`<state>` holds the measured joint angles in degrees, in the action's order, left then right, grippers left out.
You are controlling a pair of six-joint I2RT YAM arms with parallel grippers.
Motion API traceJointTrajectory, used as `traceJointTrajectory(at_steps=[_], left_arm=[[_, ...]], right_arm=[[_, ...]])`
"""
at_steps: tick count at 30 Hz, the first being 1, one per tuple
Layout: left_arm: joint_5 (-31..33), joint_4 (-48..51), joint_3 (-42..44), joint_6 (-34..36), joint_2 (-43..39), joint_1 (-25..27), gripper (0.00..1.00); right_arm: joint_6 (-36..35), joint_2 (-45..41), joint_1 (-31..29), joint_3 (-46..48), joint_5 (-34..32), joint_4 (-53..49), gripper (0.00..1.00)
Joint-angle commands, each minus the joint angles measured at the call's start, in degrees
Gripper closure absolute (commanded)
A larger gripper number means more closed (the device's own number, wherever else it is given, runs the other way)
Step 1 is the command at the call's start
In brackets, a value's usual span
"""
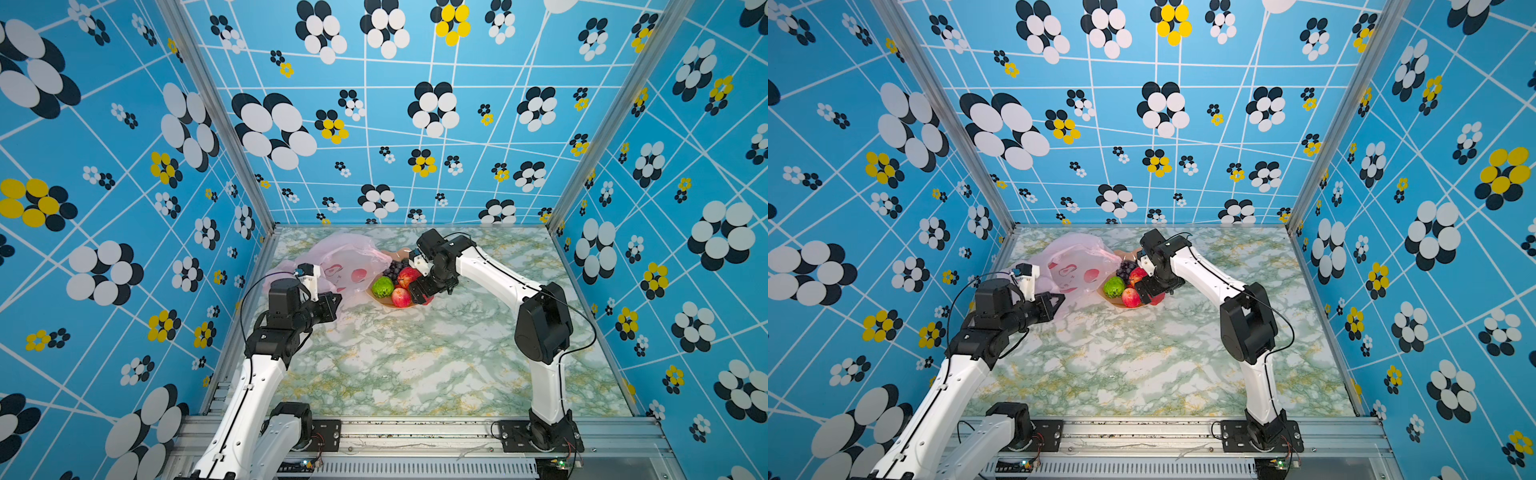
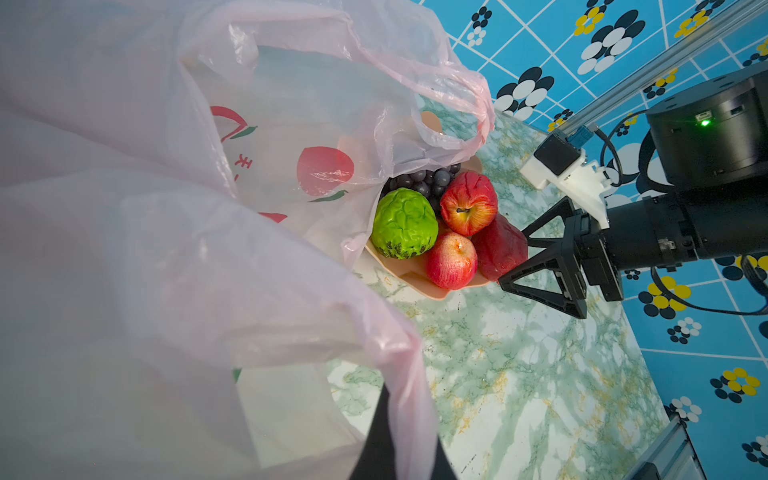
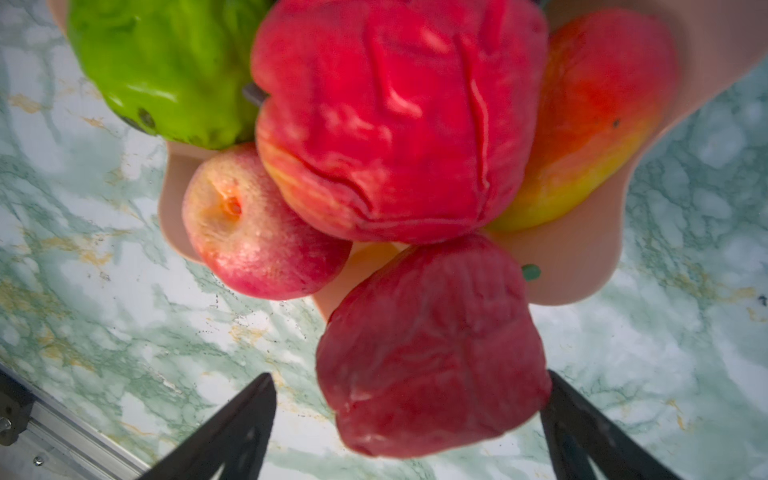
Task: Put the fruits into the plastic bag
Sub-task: 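Lower the right gripper onto the red fruit nearest the robot and grasp it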
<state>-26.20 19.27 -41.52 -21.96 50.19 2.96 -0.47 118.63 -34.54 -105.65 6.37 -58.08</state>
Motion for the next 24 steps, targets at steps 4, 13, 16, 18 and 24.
traceJointTrajectory(at_steps=[4,13,16,18,24], left_arm=[[-0.7,0.42,0.12,1.28,0.53,-0.92,1.0],[-0.96,0.29,0.12,1.12,0.87,-1.12,1.0],[-0.96,0.33,0.19,1.1,0.94,-1.14,1.0],[-0.96,0.24,0.21,1.1,0.91,-1.2,1.0],[-1.23,0.13,0.07,1.03,1.13,-1.24,1.0]], right_arm=[[-0.91,3.16,0.4,-3.28,2.4,-2.34,0.03],[0.39,3.98,1.43,-4.01,2.68,-1.55,0.15],[0.51,3.88,1.5,-4.11,2.6,-1.45,0.2],[0.51,3.69,1.54,-4.16,2.59,-1.44,0.28],[0.53,2.96,1.67,-4.05,2.59,-1.79,0.37]])
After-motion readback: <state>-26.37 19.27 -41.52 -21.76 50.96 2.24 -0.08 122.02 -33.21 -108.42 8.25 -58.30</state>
